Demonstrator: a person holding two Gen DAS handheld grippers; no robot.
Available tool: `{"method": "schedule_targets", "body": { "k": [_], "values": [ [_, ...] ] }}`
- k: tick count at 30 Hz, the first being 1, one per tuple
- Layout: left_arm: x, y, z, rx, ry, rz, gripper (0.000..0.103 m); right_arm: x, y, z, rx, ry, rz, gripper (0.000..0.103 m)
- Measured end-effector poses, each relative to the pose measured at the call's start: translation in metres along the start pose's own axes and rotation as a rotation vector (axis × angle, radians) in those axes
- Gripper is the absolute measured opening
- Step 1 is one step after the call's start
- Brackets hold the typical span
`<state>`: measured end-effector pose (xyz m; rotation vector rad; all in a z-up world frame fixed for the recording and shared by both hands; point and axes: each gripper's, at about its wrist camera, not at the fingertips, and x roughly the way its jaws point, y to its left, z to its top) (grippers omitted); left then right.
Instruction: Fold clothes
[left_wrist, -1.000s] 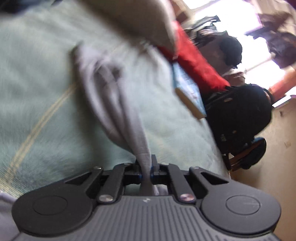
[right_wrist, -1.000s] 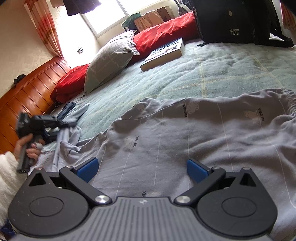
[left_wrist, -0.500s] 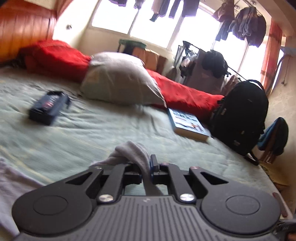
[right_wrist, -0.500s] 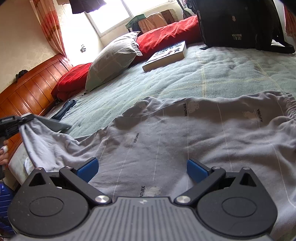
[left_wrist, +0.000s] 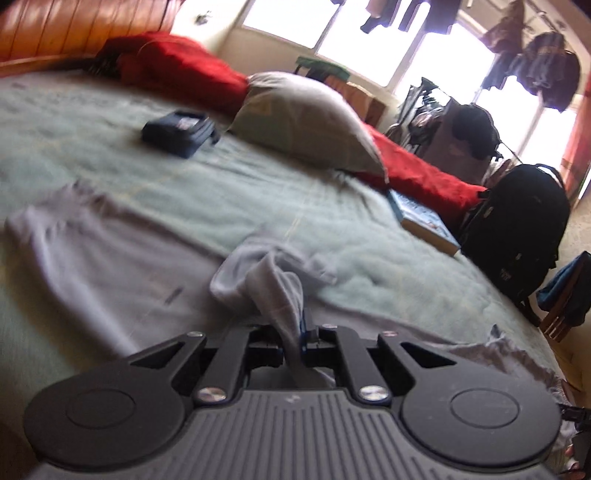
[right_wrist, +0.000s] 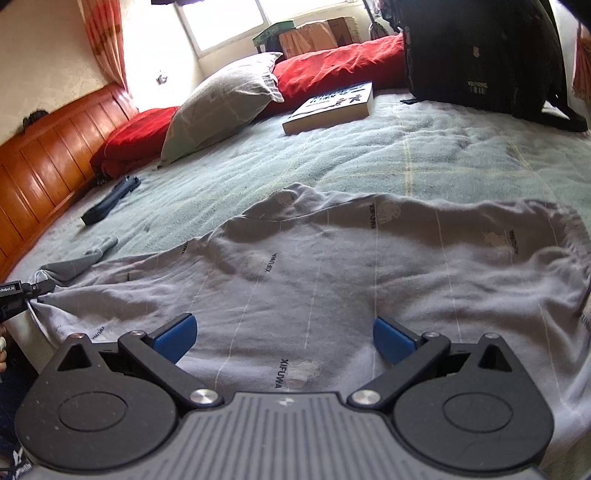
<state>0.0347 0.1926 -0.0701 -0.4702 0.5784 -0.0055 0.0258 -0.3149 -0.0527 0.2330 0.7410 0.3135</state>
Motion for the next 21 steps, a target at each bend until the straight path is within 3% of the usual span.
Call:
{"method": "schedule_targets", "body": {
  "k": [7, 10, 11, 13, 15, 19, 21],
  "values": [
    [-0.012, -0.006, 0.021, -0.025, -0.070, -0.098, 0.007, -0.007, 0.029, 0.027, -0.152, -0.021, 0.030, 0.103],
    [-0.006, -0.003, 0.021, -0.015, -0.079, -0.089, 0.011, -0.005, 0.041, 0.036, -0.177, -0.036, 0.087, 0.103],
    [-0.002, 0.001, 0.018, -0.025, -0.060, -0.084, 0.011, -0.003, 0.046, 0.039, -0.186, -0.033, 0.115, 0.100],
    [0.007, 0.011, 0.010, -0.070, -0.003, -0.064, 0.022, 0.005, 0.056, 0.045, -0.230, -0.006, 0.161, 0.087],
    [0.010, 0.019, 0.002, -0.101, 0.020, -0.049, 0.031, 0.013, 0.069, 0.053, -0.284, 0.028, 0.197, 0.080],
    [0.006, 0.027, 0.002, -0.166, 0.050, -0.081, 0.050, 0.035, 0.106, 0.070, -0.426, 0.085, 0.272, 0.061],
    [0.005, 0.027, 0.005, -0.177, 0.087, -0.077, 0.051, 0.047, 0.129, 0.077, -0.508, 0.108, 0.326, 0.052]
  ]
}}
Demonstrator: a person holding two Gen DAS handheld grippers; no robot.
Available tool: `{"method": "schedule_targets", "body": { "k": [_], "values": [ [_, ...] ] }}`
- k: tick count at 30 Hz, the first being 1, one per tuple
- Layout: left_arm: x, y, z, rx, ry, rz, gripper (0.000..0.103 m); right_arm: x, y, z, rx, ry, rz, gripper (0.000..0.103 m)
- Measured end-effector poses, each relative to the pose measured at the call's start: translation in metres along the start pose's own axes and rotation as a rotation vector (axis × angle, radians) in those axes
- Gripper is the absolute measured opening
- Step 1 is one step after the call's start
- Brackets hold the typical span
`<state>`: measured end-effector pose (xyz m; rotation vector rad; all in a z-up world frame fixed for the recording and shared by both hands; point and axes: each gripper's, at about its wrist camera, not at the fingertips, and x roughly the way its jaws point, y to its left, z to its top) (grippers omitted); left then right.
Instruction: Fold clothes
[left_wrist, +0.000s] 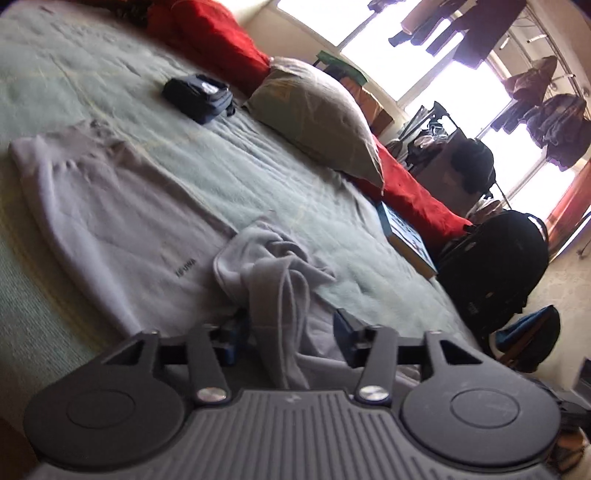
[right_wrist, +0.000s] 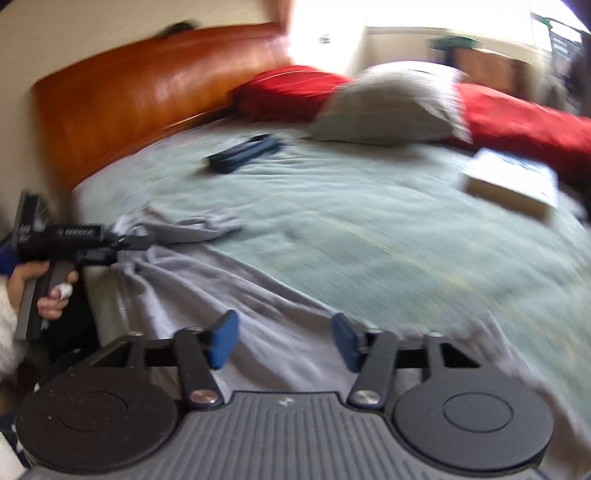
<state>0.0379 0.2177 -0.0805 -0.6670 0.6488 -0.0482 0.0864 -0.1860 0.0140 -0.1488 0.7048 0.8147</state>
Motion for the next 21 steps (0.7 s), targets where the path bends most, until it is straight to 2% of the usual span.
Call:
{"method": "schedule_targets", "body": {
  "k": [2, 3, 9, 12, 19, 21],
  "values": [
    [-0.001, -0.002, 0.002, -0.008, 0.033, 0.000, 0.051, 0.020, 0.012, 0.016, -0.071, 0.019, 0.050, 0.044],
    [-0.001, -0.003, 0.003, -0.009, 0.048, -0.007, 0.051, 0.032, 0.016, 0.023, -0.089, 0.035, 0.073, 0.043],
    [-0.005, -0.004, -0.002, 0.065, 0.102, -0.027, 0.051, 0.106, 0.040, 0.054, -0.164, 0.134, 0.221, 0.043],
    [-0.006, 0.002, -0.002, 0.057, 0.106, -0.054, 0.050, 0.135, 0.051, 0.062, -0.189, 0.167, 0.281, 0.043],
    [-0.003, 0.009, 0.001, 0.057, 0.109, -0.056, 0.038, 0.178, 0.069, 0.070, -0.239, 0.196, 0.353, 0.043],
    [-0.004, 0.013, 0.001, 0.037, 0.104, -0.069, 0.037, 0.182, 0.074, 0.068, -0.267, 0.200, 0.349, 0.039]
  ]
}}
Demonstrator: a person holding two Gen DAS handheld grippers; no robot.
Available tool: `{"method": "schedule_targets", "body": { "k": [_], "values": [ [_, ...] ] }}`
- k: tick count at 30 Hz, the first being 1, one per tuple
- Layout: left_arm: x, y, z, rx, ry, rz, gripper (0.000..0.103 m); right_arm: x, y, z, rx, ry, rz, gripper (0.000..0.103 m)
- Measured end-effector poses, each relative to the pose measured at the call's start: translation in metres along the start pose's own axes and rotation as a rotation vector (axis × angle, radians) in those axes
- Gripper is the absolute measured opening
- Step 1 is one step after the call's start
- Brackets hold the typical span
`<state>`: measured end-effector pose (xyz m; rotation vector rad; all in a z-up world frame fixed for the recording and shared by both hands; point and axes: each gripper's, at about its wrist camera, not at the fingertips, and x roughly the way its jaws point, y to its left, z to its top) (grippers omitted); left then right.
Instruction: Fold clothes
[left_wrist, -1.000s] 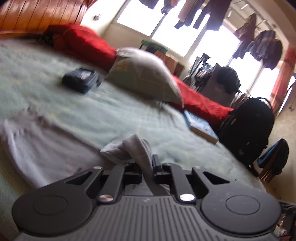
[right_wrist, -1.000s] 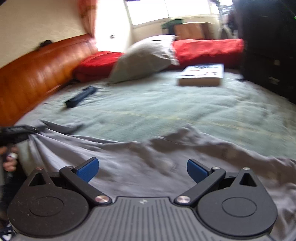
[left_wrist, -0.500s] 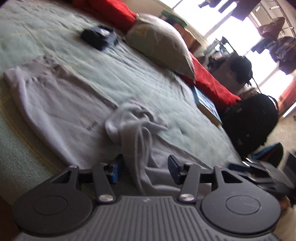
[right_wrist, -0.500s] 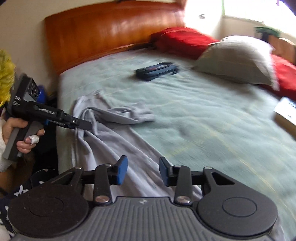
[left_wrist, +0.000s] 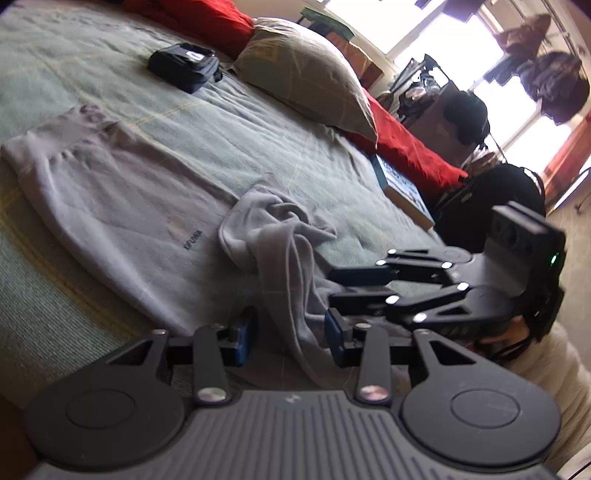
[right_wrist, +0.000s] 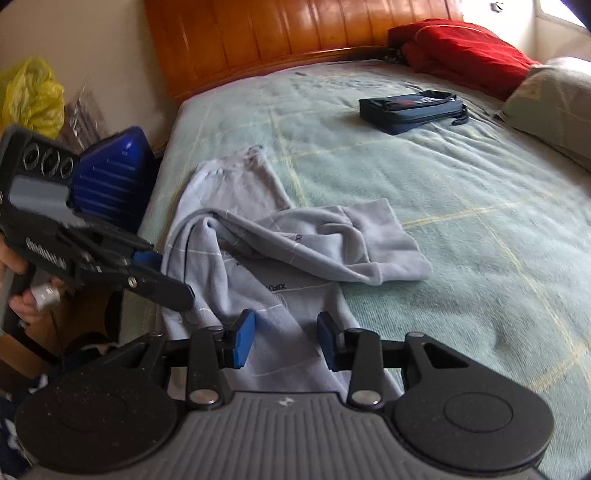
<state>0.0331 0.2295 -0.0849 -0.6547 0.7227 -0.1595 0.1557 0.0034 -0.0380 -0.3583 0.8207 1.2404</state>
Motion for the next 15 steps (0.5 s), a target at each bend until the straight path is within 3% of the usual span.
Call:
{"method": "schedule_targets", "body": {
  "k": [2, 8, 15],
  "values": [
    [-0.002, 0.001, -0.001, -0.002, -0.005, -0.009, 0.037, -0.001, 0.003, 0.000, -0.020, -0.006, -0.008, 0.008],
    [-0.002, -0.001, -0.001, 0.015, -0.012, -0.006, 0.035, -0.013, -0.004, 0.004, -0.002, -0.053, -0.069, 0.007],
    [0.001, 0.001, -0.002, -0.006, -0.026, -0.022, 0.035, -0.002, -0.019, 0.005, 0.067, -0.046, -0.152, 0.007]
  ]
}}
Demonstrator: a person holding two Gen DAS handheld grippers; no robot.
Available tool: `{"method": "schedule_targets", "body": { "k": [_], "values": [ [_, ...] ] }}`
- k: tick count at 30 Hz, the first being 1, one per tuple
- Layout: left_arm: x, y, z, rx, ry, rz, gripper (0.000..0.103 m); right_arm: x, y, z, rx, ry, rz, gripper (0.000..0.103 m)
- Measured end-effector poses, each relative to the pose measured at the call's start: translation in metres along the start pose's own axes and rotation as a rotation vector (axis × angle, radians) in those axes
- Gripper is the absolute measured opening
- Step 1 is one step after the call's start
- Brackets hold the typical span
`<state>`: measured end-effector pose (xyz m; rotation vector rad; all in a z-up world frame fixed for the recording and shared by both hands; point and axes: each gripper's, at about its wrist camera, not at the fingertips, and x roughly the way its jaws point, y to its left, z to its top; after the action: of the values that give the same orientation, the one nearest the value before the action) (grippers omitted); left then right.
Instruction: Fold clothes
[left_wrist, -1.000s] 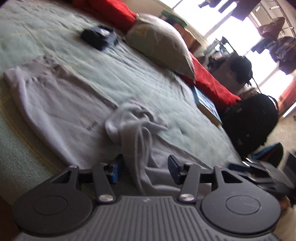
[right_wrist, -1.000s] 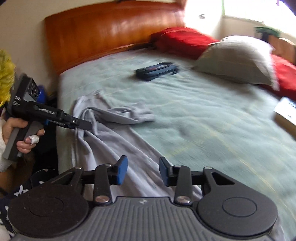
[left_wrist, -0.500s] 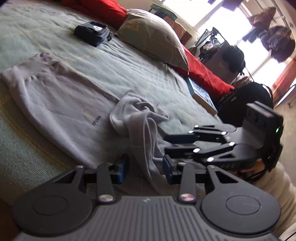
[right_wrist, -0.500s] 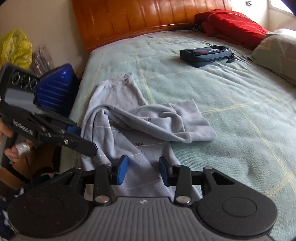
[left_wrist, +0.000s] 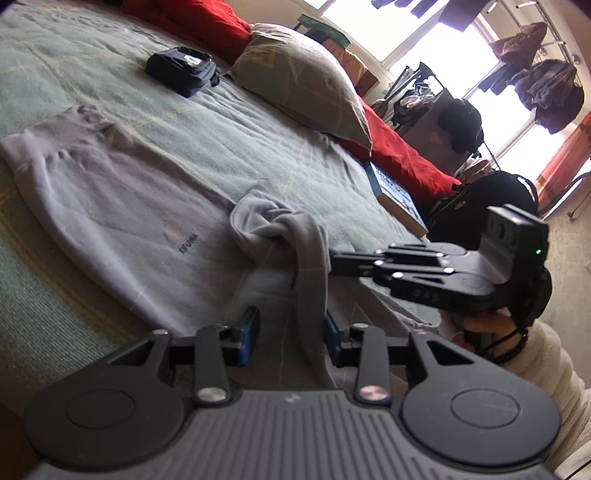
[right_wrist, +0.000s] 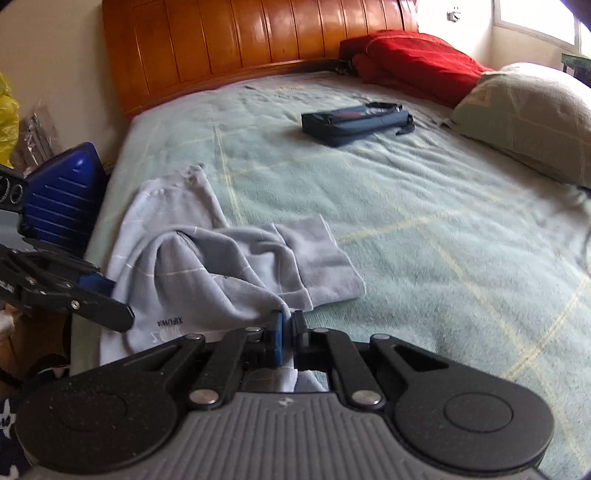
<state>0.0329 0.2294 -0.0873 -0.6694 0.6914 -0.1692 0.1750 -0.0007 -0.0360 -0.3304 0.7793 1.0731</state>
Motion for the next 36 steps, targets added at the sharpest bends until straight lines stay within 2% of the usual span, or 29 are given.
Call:
{"method": "schedule_targets", "body": {
  "k": [2, 3, 4, 5, 11, 12, 16, 22, 24, 25, 27, 28, 30, 34, 36],
  "values": [
    [0.000, 0.002, 0.000, -0.013, -0.008, -0.006, 0.033, 0.004, 0.000, -0.001, 0.004, 0.006, -0.008, 0.008],
    [0.000, 0.003, 0.000, -0.014, -0.014, -0.001, 0.026, 0.004, 0.000, -0.001, 0.004, 0.006, -0.012, 0.008],
    [0.000, 0.001, 0.000, -0.009, -0.021, 0.005, 0.006, 0.004, 0.001, -0.001, 0.005, 0.006, -0.016, 0.008],
    [-0.001, -0.001, 0.000, -0.003, -0.027, 0.009, 0.002, 0.004, 0.001, -0.001, 0.007, 0.006, -0.017, 0.008],
    [-0.030, -0.023, 0.002, 0.057, -0.111, -0.006, 0.001, -0.004, 0.007, 0.001, 0.019, -0.013, -0.005, 0.008],
    [-0.034, -0.023, 0.001, 0.063, -0.104, -0.003, 0.001, -0.005, 0.008, 0.001, 0.016, -0.015, 0.001, 0.008],
    [-0.029, -0.011, -0.006, 0.048, -0.026, 0.094, 0.002, 0.001, 0.016, 0.000, -0.009, 0.002, -0.015, 0.009],
    [-0.027, -0.009, -0.012, 0.048, -0.027, 0.116, 0.002, 0.000, 0.016, 0.001, 0.009, -0.012, -0.040, 0.009],
    [-0.026, -0.011, -0.012, 0.070, -0.014, 0.130, 0.003, -0.001, 0.015, 0.001, 0.006, 0.000, -0.054, 0.016],
    [-0.026, -0.011, -0.012, 0.084, -0.008, 0.151, 0.008, -0.003, 0.015, 0.001, 0.003, 0.007, -0.064, 0.021],
    [-0.030, -0.011, -0.010, 0.086, -0.011, 0.189, 0.010, -0.015, 0.012, 0.000, 0.001, -0.002, -0.088, 0.027],
    [-0.034, -0.009, -0.008, 0.073, -0.019, 0.189, 0.018, -0.026, 0.009, -0.001, 0.008, -0.014, -0.095, 0.028],
    [-0.044, -0.007, -0.004, 0.045, -0.034, 0.177, 0.022, -0.053, 0.001, -0.007, 0.028, -0.041, -0.123, 0.029],
    [-0.063, -0.018, -0.001, 0.097, -0.064, 0.213, 0.023, -0.114, -0.013, -0.034, 0.063, -0.098, -0.177, 0.040],
    [-0.067, -0.032, 0.001, 0.146, -0.063, 0.195, 0.027, -0.135, -0.018, -0.053, 0.081, -0.096, -0.187, 0.041]
  ]
}}
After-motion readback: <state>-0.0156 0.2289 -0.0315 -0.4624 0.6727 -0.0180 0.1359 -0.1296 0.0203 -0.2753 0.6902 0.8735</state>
